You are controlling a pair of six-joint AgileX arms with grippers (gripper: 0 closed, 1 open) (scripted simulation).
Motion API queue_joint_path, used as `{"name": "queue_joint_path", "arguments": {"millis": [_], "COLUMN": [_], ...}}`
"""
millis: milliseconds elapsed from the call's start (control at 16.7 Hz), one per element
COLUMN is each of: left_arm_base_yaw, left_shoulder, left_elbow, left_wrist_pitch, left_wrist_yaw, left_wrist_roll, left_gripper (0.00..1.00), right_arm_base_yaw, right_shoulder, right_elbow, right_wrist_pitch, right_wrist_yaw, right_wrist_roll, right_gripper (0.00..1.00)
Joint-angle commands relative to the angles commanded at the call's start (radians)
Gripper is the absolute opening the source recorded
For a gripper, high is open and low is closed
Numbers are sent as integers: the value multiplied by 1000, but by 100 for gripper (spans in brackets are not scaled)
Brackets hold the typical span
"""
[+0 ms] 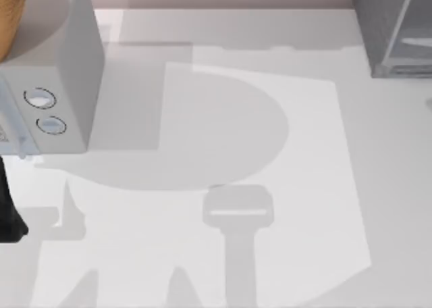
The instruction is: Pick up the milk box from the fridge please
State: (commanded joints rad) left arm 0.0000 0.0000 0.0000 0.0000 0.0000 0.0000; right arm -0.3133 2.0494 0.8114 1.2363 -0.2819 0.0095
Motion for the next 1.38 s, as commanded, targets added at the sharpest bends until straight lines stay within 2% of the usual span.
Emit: {"name": "queue_joint_path", "arguments": {"millis": [180,420,1020,1380], "left_arm_base_yaw": [0,0,0,0], "left_shoulder": [0,0,0,0], "left_elbow": [0,0,0,0], "left_wrist_pitch": [0,0,0,0], "left_wrist_yaw": [0,0,0,0], "left_wrist_roll": [0,0,0,0], "left_gripper": [100,100,100,100], "right_arm_base_yaw": [19,61,215,294], "right_shoulder": [-94,-363,-1524,-1962], "right_elbow": [-37,-139,-568,-768], "right_wrist_pitch": [-60,-216,-863,-1167], "right_wrist_yaw": [13,49,191,264], "right_wrist_roll": [-1,-2,-2,-7], "right_gripper": [0,0,0,0]}}
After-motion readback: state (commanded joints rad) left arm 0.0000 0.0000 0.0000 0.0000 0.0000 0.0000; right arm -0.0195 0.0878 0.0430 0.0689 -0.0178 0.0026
